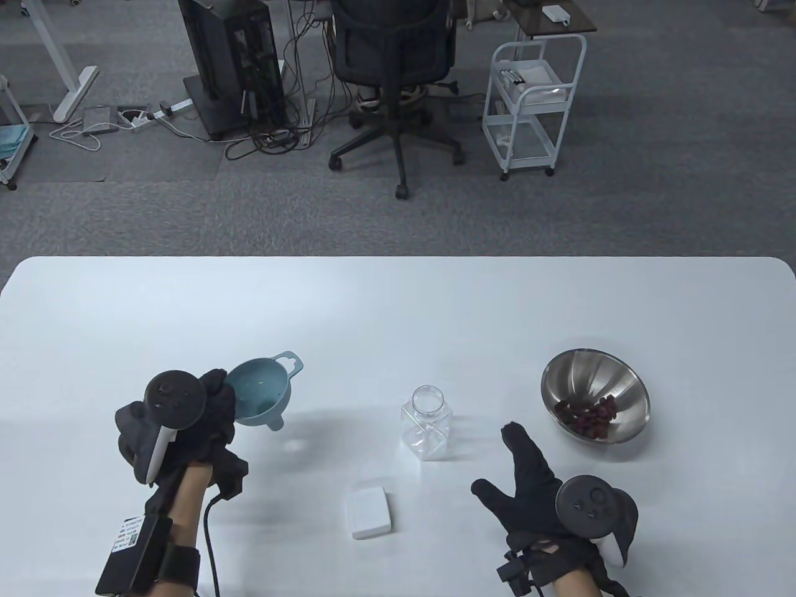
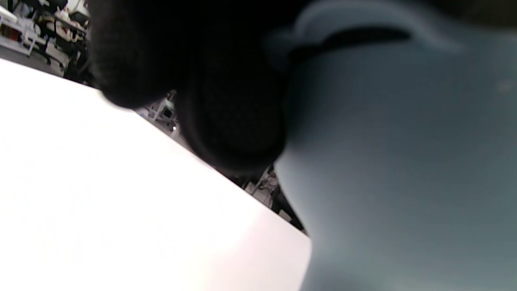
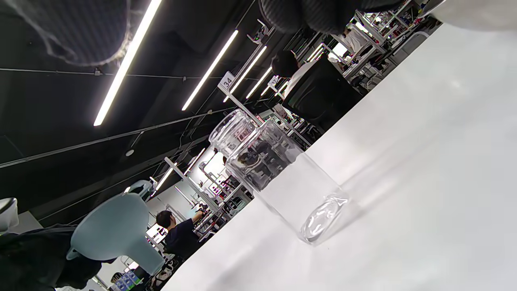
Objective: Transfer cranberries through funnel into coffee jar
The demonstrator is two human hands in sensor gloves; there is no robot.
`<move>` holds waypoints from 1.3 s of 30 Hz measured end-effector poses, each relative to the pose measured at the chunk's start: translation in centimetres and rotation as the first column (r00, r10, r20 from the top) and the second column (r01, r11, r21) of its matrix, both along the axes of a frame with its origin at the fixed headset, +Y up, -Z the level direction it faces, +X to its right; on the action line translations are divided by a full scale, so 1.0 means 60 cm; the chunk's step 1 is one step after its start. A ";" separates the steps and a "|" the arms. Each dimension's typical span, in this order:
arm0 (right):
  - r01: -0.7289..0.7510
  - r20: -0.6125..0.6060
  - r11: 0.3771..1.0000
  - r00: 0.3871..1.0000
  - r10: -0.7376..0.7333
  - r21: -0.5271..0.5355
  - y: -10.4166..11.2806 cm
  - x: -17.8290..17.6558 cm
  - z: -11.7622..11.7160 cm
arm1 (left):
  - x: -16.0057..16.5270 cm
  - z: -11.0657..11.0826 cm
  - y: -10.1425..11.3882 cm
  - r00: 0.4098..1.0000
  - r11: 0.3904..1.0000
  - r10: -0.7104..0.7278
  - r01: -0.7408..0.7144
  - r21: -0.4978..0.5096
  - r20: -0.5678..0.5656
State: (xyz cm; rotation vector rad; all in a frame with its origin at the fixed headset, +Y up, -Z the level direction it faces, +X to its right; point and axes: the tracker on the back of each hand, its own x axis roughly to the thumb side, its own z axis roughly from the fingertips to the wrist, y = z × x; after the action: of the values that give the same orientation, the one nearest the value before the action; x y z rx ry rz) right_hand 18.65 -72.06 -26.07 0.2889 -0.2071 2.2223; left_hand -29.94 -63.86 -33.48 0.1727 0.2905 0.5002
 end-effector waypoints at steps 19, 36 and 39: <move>0.025 0.014 1.000 1.000 -0.025 0.008 0.004 0.009 0.001 | 0.170 -0.024 0.109 0.977 0.996 0.023 -0.041 0.081 0.211; 0.031 0.020 1.000 0.999 -0.031 0.004 0.006 0.011 0.000 | 0.289 -0.044 0.081 0.945 0.993 -0.035 -0.004 0.120 0.324; 0.031 0.020 1.000 0.999 -0.031 0.003 0.006 0.011 0.000 | 0.301 -0.047 0.074 0.944 0.992 -0.028 -0.016 0.128 0.328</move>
State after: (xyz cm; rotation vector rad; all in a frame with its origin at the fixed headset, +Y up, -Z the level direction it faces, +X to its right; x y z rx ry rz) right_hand 19.28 -71.71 -26.05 0.2634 -0.2244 2.1952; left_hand -11.91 -59.40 -36.32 0.2126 -0.0704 0.5331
